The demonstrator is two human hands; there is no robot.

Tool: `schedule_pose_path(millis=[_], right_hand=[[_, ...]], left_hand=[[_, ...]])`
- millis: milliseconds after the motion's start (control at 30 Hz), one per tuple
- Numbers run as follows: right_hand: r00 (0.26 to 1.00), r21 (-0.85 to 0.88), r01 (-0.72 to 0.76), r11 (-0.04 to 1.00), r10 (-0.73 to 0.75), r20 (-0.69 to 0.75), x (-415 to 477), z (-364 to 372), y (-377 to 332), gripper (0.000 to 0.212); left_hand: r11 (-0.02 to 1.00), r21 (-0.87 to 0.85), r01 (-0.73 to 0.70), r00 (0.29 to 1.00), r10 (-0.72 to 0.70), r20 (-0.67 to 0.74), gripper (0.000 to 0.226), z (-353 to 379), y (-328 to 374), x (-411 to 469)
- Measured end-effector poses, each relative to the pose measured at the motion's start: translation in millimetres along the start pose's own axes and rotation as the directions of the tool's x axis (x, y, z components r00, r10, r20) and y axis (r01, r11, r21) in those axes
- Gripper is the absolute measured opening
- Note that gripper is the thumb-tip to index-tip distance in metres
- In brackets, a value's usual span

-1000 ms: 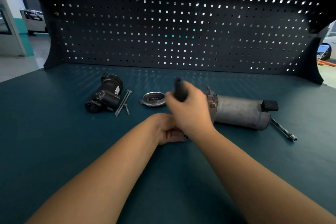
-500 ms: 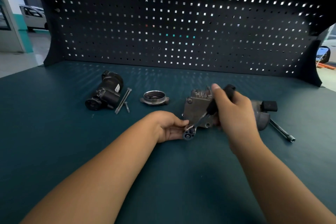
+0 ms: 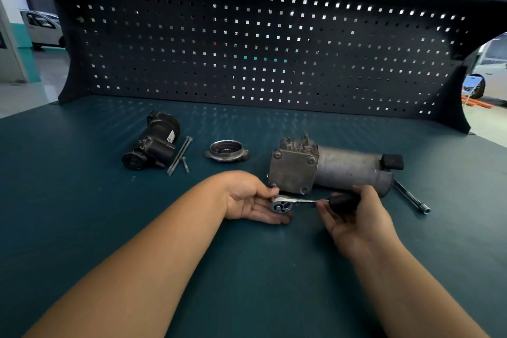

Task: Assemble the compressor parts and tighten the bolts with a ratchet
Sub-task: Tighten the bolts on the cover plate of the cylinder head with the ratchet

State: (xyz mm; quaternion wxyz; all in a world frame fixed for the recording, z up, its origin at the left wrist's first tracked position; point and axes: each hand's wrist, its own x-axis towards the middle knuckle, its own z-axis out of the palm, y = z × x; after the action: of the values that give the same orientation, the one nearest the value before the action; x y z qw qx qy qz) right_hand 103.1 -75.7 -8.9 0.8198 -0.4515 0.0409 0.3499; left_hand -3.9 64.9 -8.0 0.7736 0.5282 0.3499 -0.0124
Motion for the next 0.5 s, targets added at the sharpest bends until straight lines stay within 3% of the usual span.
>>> schedule_pose_path(millis=[200,300,333,400,500], right_hand=[[0.975,-0.139,0.185,0.973,-0.164,0.150,-7.4,3.9,0.3,0.017],[0.893,-0.329,0.422,0.845,-0.324,0.314,-16.7,13.7,3.5,0.014],[0.841,-0.411,0.526,0.744,-0.383,0.383,-20.1,20.2,5.5,0.014],[0.697,-0.544,0.718,0.436,-0.453,0.556,-27.9,38.4,9.7,0.012],[0.523,-0.568,0.822,-0.036,-0.348,0.778,-34.2,70.3,19.8,0.015]], left_hand=[[0.999,-0.053,-0.010,0.999,0.008,-0.044,0.022,3.0,0.7,0.6],[0.999,-0.030,-0.020,0.998,0.018,-0.063,0.021,3.2,0.5,-0.7],[0.999,-0.024,-0.024,0.998,0.022,-0.066,0.021,2.7,0.4,-1.1],[0.999,-0.004,-0.035,0.997,0.034,-0.071,0.026,2.6,0.7,-3.5],[0.992,0.048,-0.116,0.982,0.121,-0.142,0.050,6.7,-1.3,-9.0]])
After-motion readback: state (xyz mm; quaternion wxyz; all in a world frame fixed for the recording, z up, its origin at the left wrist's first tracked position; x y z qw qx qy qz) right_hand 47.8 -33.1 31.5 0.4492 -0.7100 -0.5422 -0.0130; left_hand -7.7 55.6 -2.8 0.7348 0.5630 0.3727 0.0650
